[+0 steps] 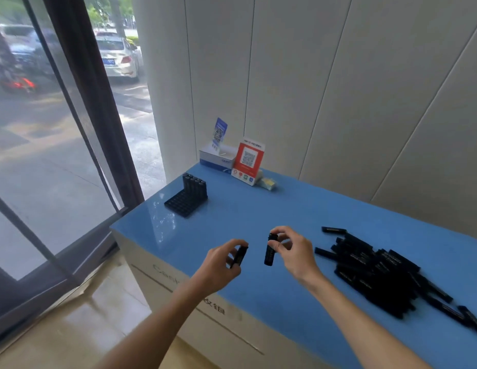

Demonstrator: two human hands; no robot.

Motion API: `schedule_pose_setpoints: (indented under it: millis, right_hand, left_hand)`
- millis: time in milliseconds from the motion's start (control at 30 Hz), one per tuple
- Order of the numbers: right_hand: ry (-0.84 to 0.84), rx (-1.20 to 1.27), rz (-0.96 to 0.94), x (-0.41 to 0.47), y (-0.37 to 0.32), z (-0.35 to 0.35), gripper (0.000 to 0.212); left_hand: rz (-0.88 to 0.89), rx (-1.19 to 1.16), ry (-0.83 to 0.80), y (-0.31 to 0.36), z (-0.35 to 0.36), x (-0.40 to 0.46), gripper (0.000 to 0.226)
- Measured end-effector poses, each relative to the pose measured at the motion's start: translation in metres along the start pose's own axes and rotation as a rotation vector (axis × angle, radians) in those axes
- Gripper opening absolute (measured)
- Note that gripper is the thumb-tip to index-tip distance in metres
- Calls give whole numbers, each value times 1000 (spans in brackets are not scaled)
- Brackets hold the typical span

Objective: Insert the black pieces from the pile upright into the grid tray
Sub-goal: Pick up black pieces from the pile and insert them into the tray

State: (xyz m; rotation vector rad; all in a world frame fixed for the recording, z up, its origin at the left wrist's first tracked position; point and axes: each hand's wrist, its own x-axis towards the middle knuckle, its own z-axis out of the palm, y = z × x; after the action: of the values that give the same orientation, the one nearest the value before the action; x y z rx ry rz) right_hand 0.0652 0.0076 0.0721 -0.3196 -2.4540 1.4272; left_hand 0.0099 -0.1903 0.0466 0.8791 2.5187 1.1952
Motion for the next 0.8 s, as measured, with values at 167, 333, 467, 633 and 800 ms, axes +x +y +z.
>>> schedule_pose_setpoints:
  millis: [167,333,467,633,800]
  right_hand:
    - [24,5,-13,25,-21,44,12]
    - [19,1,-18,64,-27,76,13]
    - [13,14,-29,111,-29,106,14]
    - [20,30,-33,171,-35,143,15]
    - [4,32,-44,215,-40,173,16]
  left_hand:
    - [10,-10,33,-41,-42,11,46]
    - [6,-25,41,-78,-70,40,46]
    - [-21,8,60,-111,-98,75,45]
    - [-55,42,117,-147,-140,118,44]
    - [-70,57,170,-175,-174,153,39]
